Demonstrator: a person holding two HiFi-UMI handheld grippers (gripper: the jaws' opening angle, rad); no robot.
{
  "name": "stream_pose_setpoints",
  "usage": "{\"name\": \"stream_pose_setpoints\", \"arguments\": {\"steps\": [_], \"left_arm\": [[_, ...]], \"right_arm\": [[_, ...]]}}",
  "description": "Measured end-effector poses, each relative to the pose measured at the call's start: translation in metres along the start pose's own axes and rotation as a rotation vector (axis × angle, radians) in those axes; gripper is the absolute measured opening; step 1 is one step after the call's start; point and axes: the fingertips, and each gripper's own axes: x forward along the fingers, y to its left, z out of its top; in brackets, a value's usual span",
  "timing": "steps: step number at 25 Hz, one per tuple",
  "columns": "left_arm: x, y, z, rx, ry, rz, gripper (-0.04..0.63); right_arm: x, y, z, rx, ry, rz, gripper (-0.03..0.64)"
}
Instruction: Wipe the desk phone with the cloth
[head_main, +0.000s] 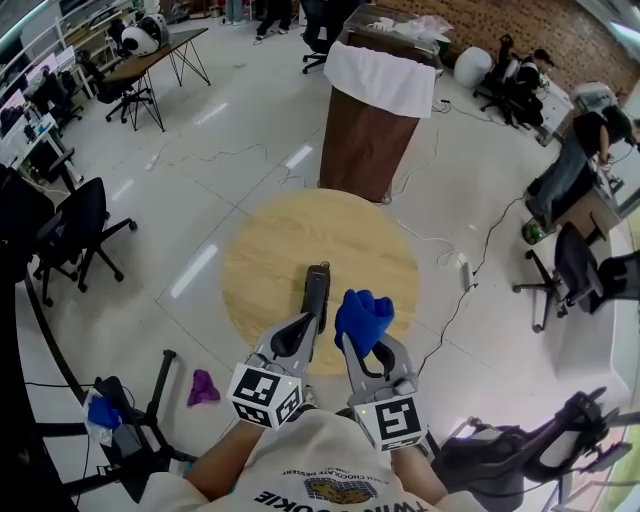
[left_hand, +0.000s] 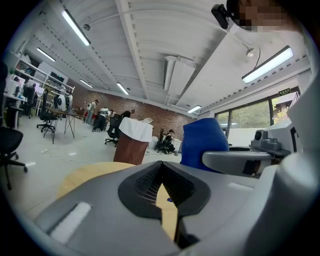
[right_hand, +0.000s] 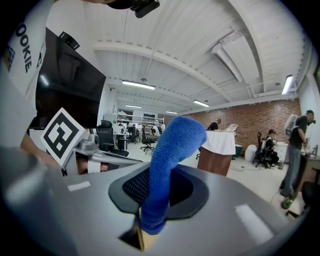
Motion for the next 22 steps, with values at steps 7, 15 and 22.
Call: {"name": "stream_pose_setpoints", "arguments": {"steps": [7, 15, 22], "left_arm": [[0.010, 0.011, -0.017, 0.011, 0.056, 0.032, 0.002], [0.034, 0.032, -0.058, 0.036, 0.186, 0.134, 0.060], [0.076, 0.068, -0.118, 0.110, 0.404, 0.232, 0.173]], "right_arm": [[0.008, -0.003, 0.000, 0.002, -0.004, 0.000, 0.063], [0.009, -0.021, -0.010, 0.007, -0.006, 0.011, 0.061], [0.011, -0.042, -0.018, 0.020, 0.015, 0.012, 0.061]]}}
